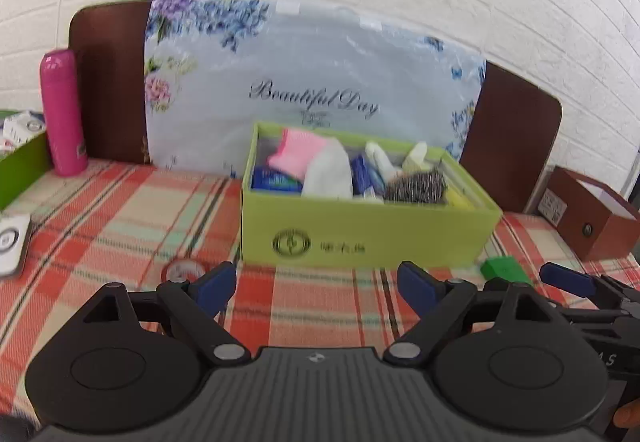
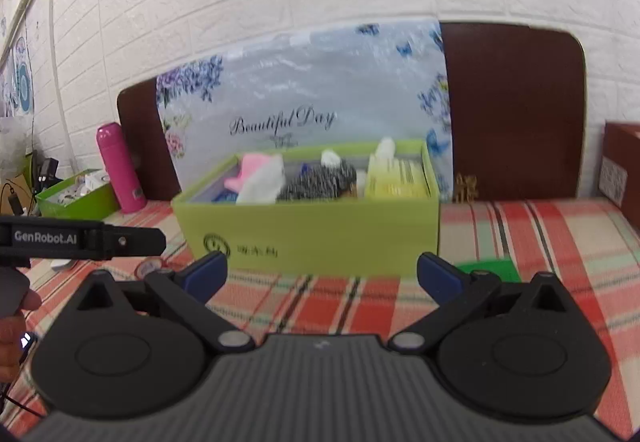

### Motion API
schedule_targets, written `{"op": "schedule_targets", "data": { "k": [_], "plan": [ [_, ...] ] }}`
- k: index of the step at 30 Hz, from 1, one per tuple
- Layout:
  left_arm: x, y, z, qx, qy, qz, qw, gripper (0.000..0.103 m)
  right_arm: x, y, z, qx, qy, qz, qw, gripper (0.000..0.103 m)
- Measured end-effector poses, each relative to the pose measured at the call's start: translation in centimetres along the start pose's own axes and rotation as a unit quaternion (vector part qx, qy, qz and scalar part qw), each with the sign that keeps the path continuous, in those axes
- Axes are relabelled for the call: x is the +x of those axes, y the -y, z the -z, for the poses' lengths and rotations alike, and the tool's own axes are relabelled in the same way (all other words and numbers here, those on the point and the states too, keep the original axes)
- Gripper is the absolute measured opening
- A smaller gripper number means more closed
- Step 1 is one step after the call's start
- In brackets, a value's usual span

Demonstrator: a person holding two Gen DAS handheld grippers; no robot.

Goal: Organize objects
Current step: 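Withdraw both tools and move them toward the red tape and green box, then grasp the red tape roll with the left tool while the right tool grasps the green box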

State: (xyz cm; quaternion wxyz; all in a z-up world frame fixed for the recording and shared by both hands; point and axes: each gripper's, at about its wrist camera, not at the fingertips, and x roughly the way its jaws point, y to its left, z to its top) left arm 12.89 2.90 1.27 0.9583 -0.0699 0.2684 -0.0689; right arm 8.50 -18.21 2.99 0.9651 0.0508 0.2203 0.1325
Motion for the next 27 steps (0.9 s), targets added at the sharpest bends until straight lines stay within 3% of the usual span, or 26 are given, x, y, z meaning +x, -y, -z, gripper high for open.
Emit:
{"op": "schedule_targets", "data": {
  "k": [12,21,26,27],
  "plan": [
    [0.5,-2.9,3.8,-0.030,-0.052,-0.048,0.9971,0.091,-2.1,0.9,5.2,0.045,-0.058,0.011,0.997,0.103],
    [5.8,-6.7,1.0,-0.022,-0.049,-0.122,0.9911,0.091,-3.0,0.2,5.6,0.036,-0.063,0.012,0.997,0.103],
    [9.6,-8.1,0.0,-0.028,-0.080,-0.128,0.9881,0.089,-3.2,0.6,5.5,0.036,-0.066,0.028,0.997,0.103],
    [10.0,-8.3,0.0,-0.033,-0.082,-0.127,0.9880,0.083,-3.2,0.8,5.5,0.040,-0.069,0.035,0.996,0.103]
  ]
}}
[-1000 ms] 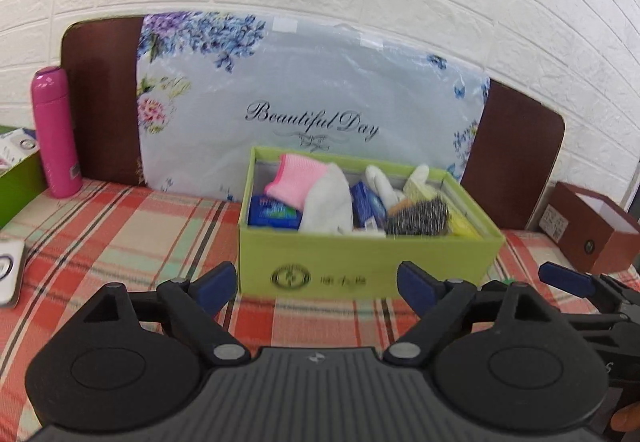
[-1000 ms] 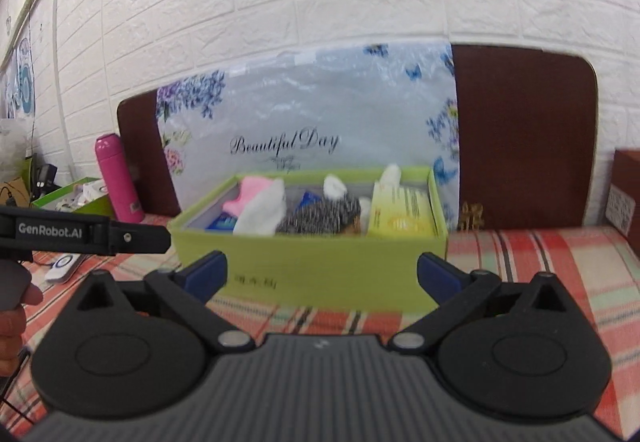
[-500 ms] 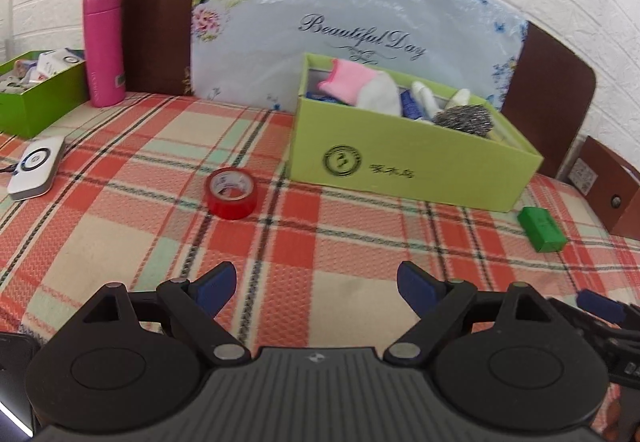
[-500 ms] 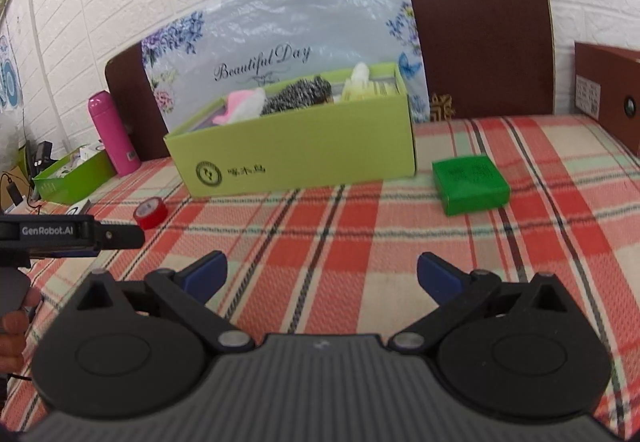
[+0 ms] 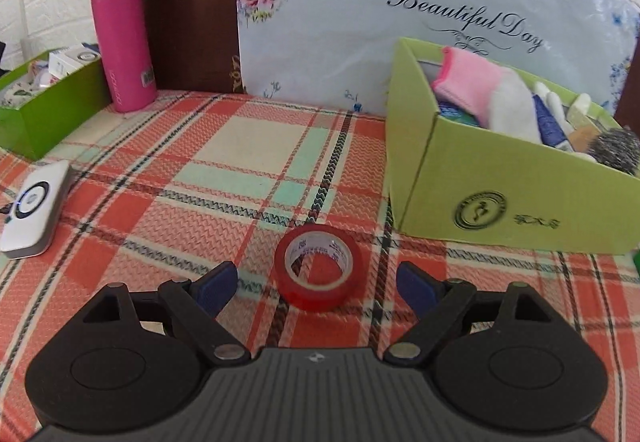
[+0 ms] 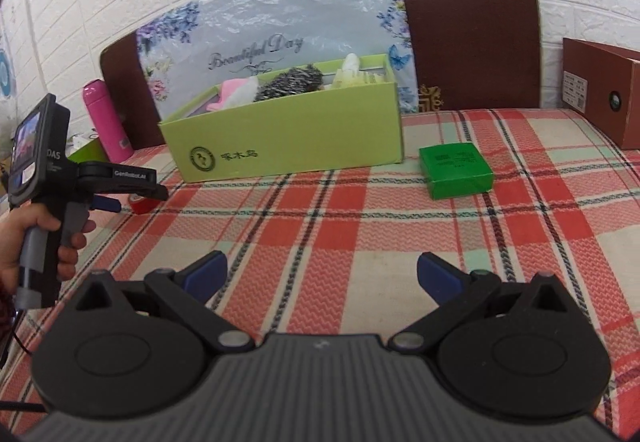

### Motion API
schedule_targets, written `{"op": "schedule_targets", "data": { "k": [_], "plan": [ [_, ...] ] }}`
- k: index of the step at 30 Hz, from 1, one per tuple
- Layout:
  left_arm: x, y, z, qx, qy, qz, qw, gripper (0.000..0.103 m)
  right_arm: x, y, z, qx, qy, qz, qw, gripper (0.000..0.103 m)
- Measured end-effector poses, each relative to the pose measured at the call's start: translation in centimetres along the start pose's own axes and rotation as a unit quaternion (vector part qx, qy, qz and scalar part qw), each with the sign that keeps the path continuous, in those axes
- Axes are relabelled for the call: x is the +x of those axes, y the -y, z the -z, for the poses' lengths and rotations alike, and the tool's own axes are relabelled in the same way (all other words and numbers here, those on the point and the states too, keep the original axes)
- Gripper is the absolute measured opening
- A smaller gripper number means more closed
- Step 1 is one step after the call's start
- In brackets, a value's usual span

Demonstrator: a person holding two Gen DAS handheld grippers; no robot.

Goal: Organize objects
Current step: 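Grasp the red tape roll with the left tool while the right tool grasps the green box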

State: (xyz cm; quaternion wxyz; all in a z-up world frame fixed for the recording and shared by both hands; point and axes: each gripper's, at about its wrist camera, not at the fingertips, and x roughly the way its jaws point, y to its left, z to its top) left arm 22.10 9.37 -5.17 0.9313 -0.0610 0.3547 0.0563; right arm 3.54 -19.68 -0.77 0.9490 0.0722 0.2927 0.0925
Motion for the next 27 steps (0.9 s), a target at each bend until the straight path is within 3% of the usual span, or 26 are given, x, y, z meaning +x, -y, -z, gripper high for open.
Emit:
{"op": "schedule_targets", "data": {
  "k": [1,2,3,7,12,16,19,22,27],
  "plan": [
    [0.2,-0.1,0.0,-0.001,0.001,0.004,1.0000,0.075,0.2,0.3,-0.1,0.006,-0.003,0.008,1.000,0.103],
    [0.0,0.1,0.0,0.007,0.006,0.007,0.9999,0.057,0.4,0.7,-0.2,0.012,-0.005,0.017,1.000,0.103],
    [-0.4,0.3,0.0,0.019,0.004,0.019,0.9996,0.049,0.7,1.1,-0.4,0.013,-0.003,0.025,1.000,0.103],
    [-2.5,1.5,1.3,0.023,-0.022,0.109,0.9936,0.049,2.8,3.2,-1.8,-0.004,0.013,0.054,0.998,0.103],
    [-4.6,4.6,3.9,0.070,-0.020,0.149,0.9861,0.049,7.6,5.8,-4.2,-0.036,-0.001,0.110,0.993,0.103],
    [-5.0,6.1,4.8,0.099,-0.021,0.151,0.9833,0.049,10.7,6.9,-5.7,-0.040,-0.013,0.112,0.993,0.102],
    [-5.1,6.5,5.0,0.107,-0.023,0.150,0.9826,0.049,11.6,7.5,-6.0,-0.026,-0.030,0.118,0.992,0.061],
    [-5.2,6.3,5.0,0.103,-0.030,0.155,0.9821,0.049,10.0,6.2,-5.2,-0.027,-0.032,0.094,0.995,0.061],
    [-6.2,7.1,5.9,0.112,-0.036,0.164,0.9794,0.050,6.2,2.4,-1.1,-0.062,-0.042,0.044,0.996,0.061]
  ]
}}
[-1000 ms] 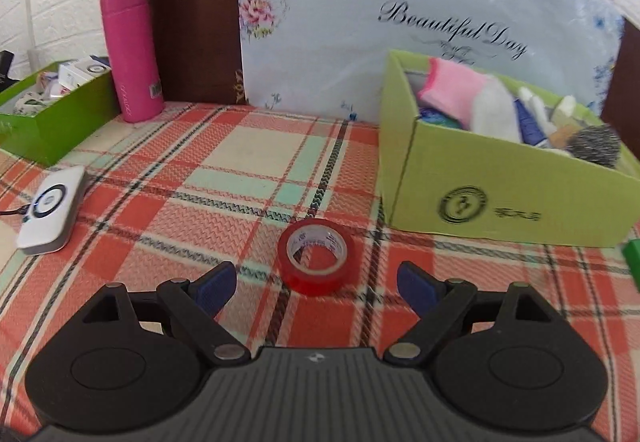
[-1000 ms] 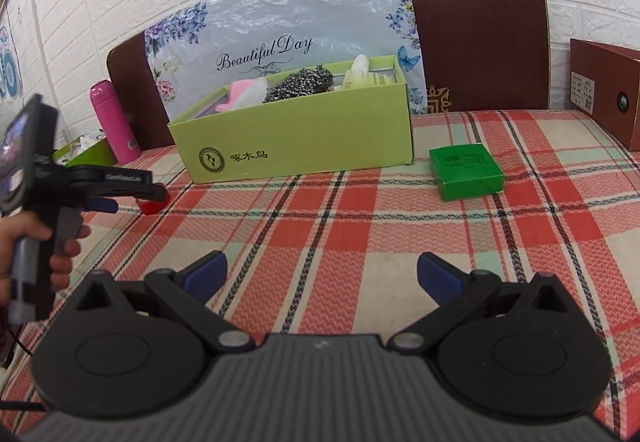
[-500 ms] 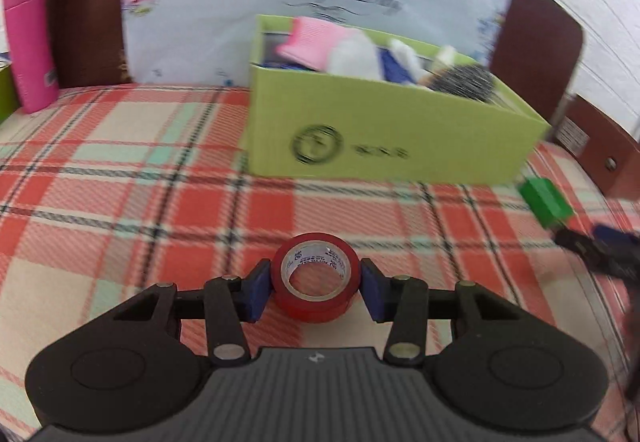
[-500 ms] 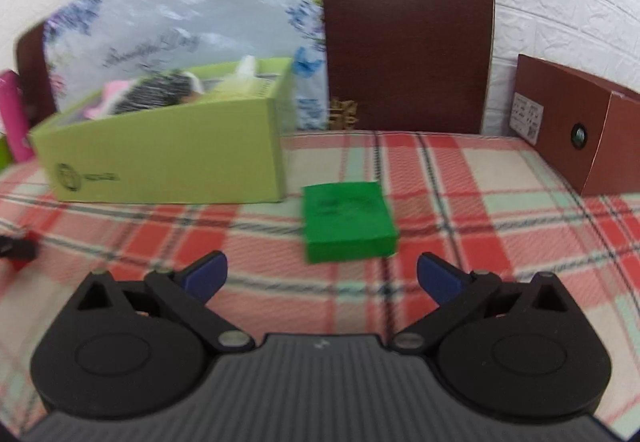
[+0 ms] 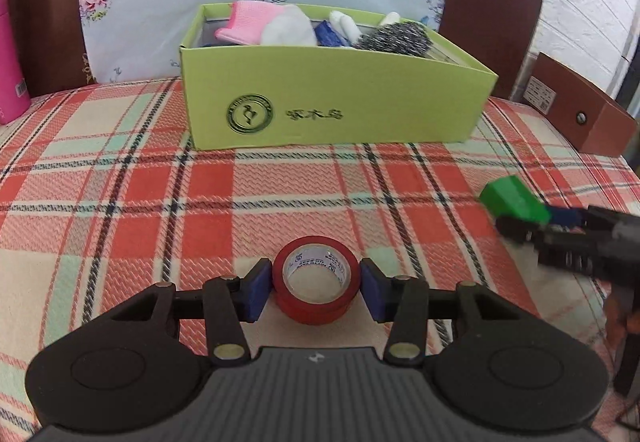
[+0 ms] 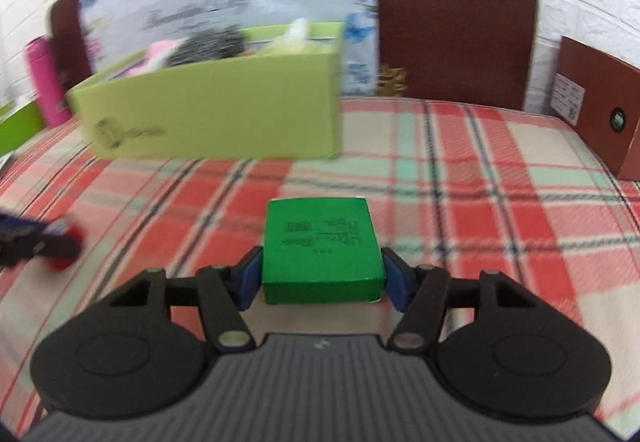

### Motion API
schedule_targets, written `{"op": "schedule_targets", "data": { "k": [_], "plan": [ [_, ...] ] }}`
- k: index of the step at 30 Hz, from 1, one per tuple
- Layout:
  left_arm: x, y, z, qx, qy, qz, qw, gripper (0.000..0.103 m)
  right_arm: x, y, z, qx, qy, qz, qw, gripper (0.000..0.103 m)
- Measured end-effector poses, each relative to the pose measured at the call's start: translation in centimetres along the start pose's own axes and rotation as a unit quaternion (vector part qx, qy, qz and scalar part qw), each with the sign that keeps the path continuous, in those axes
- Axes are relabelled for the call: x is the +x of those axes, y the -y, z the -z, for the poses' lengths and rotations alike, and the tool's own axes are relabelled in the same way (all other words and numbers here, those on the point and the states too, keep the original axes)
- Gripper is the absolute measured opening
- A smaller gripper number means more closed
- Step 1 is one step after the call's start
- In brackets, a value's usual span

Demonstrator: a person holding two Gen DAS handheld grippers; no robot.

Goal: Organize objects
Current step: 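Grasp the red tape roll with the left tool while the right tool grasps the green box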

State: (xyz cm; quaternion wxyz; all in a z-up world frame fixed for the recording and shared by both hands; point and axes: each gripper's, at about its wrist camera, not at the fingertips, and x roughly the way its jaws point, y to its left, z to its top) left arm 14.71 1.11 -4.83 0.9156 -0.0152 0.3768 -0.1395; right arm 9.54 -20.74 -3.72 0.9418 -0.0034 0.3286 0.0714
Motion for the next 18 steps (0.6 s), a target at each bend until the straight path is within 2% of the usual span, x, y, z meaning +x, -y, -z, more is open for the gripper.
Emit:
{"op": "schedule_targets", "data": {
  "k": [5,6,7,8,12,18],
  "plan": [
    [-1.1,1.9,1.3,0.007,-0.008,0.018,0.9998,0.050,-3.9,-3.2,2.8,-0.023,-0.002,-0.034,0.999,0.063],
    [-1.3,2.2,1.6,0.008,-0.008,0.018,0.9998,0.055,-4.5,-3.6,3.1,-0.023,0.000,-0.042,0.999,0.065],
    [-1.5,2.5,1.9,0.009,-0.007,0.016,0.9998,0.058,-4.9,-3.7,3.4,-0.022,0.002,-0.047,0.999,0.077],
    [-1.6,2.8,2.1,0.010,-0.005,0.010,0.9999,0.065,-5.2,-3.9,3.4,-0.020,0.002,-0.052,0.998,0.084],
    [-1.3,3.2,2.3,0.017,-0.005,-0.007,0.9998,0.068,-5.7,-4.3,3.7,-0.028,-0.001,-0.049,0.998,0.084],
    [-0.9,3.4,1.9,0.014,-0.004,-0.007,0.9999,0.068,-4.8,-3.9,3.1,-0.033,-0.005,-0.051,0.998,0.081]
  ]
}}
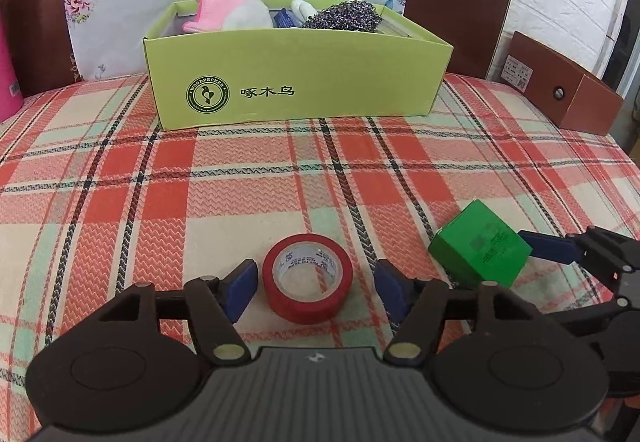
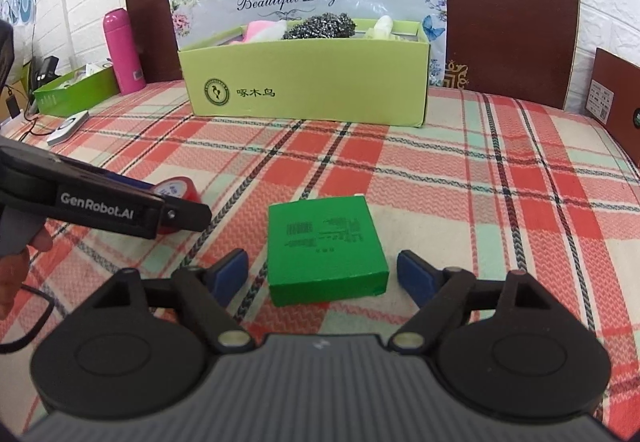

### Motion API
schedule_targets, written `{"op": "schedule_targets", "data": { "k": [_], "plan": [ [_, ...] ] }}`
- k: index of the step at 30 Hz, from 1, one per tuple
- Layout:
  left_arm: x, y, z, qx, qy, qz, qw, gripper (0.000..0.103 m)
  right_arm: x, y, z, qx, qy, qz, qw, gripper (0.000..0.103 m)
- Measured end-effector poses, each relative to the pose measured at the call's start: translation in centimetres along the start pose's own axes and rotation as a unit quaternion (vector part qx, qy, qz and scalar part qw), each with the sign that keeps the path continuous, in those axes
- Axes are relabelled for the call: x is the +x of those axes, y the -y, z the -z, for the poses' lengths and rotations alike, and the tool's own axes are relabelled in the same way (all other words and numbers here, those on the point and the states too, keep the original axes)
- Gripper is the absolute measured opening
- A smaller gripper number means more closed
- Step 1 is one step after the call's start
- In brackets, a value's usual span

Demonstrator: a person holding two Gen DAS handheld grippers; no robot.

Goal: Organize objects
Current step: 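Grasp the red tape roll with the left tool while the right tool grasps the green box, then carry the red tape and green box into the lime-green box and release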

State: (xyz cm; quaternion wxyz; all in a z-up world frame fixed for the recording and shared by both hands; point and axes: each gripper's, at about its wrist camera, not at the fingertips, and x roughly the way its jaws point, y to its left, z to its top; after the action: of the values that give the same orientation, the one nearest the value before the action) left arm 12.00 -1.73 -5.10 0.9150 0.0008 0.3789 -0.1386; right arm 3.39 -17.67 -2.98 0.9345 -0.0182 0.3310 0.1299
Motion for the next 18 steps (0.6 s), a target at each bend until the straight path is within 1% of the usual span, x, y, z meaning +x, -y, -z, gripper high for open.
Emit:
{"op": "schedule_targets", "data": {
  "k": [3,4,5,7,8,10,13,18],
  "plan": [
    [0.0,0.1,0.1,0.004,0.000,0.004,1.0000,0.066,0.2,-0.1,-0.1,-0.002,-0.001,-0.003,1.000,0.075],
    [0.0,0.2,0.1,0.005,0.001,0.003,1.0000,0.065,0.2,-0.1,-0.1,-0.001,-0.001,-0.004,1.000,0.071],
    [0.0,0.2,0.1,0.007,0.002,0.003,1.0000,0.060,0.2,-0.1,-0.1,0.001,0.000,-0.001,1.000,0.063],
    [-0.1,0.2,-0.1,0.007,0.002,-0.002,1.0000,0.053,0.1,-0.1,-0.1,0.003,0.000,0.000,1.000,0.062],
    [-0.2,0.0,-0.2,0.003,0.002,0.002,1.0000,0.049,0.0,-0.1,-0.2,0.006,-0.001,-0.002,1.000,0.061],
    [-0.5,-0.3,-0.5,-0.014,0.003,0.016,0.9998,0.049,-0.1,-0.1,-0.5,0.010,-0.004,-0.012,1.000,0.061],
    [-1.8,-0.3,-1.6,-0.016,0.022,0.024,0.9993,0.049,-0.8,0.0,-1.4,0.018,0.007,-0.029,0.999,0.061],
    [-4.7,0.0,-5.3,0.000,0.081,0.045,0.9957,0.049,-2.5,0.3,-5.0,0.009,0.061,-0.045,0.997,0.061]
  ]
}}
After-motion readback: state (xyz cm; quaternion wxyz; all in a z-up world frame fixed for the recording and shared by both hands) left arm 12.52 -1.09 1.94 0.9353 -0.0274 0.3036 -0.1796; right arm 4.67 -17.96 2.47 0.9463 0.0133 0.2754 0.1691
